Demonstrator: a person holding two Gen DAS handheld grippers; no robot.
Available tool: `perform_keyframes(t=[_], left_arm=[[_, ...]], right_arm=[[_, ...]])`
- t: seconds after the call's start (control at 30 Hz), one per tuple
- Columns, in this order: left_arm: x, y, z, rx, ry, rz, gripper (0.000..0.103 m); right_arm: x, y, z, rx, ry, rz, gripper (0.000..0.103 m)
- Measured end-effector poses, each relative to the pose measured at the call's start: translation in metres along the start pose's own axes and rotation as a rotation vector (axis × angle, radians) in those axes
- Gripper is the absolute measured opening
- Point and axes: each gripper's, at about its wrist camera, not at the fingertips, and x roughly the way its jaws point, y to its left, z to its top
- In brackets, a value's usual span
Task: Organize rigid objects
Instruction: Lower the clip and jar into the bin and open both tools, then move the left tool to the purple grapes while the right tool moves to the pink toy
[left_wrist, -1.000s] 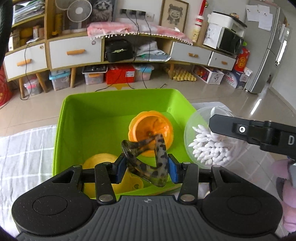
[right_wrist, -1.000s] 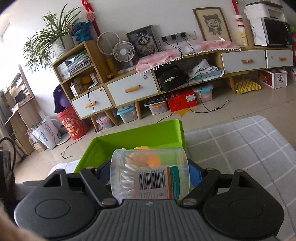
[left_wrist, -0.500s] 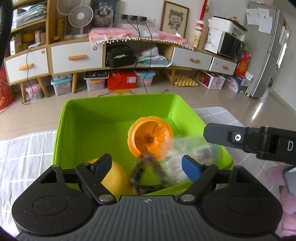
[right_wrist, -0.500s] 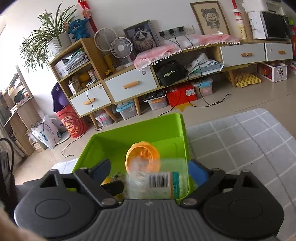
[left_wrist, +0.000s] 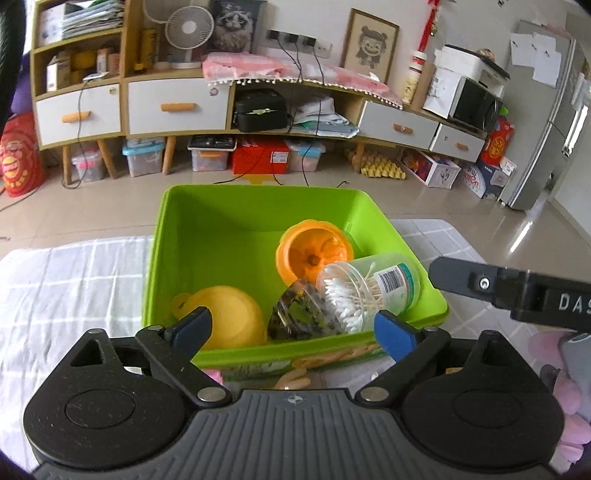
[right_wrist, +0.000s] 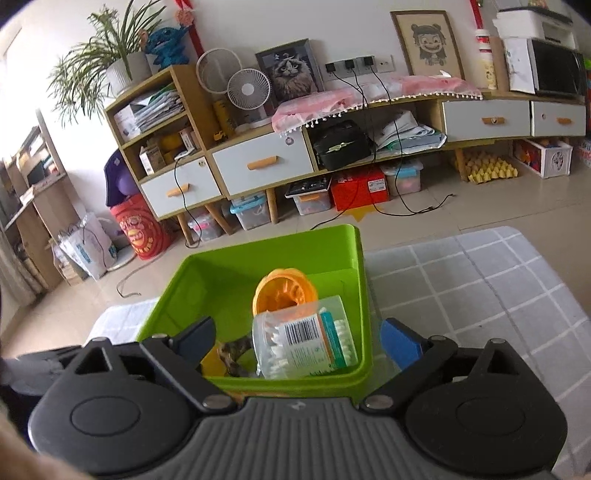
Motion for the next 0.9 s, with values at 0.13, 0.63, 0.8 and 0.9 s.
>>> perform_keyframes(t=[0.13,0.63,0.8,0.9], left_arm=[[-0.015,0.0,-0.004,0.001,-0.009,0.028,0.1],[-0.044,0.016,-0.036,-0.062,0.013,0.056,0.101],[-0.045,0.023,-0.049,-0.018,0.017,0.066,0.101],[-0.047,0.029,-0.058,-0.003,0.017,0.066,0.101]], right_arm=[[-0.009,0.0,-0.004,0.0,0.014,0.007,0.079],[-0.03,0.003,-0.026,-0.095,0.077,0.021,0.079],[-0.031,-0.004,-0.037,-0.143,0.097,0.021,0.079],[-0.031,-0.011,-0.043,-0.156,0.108,0.024,0.079]])
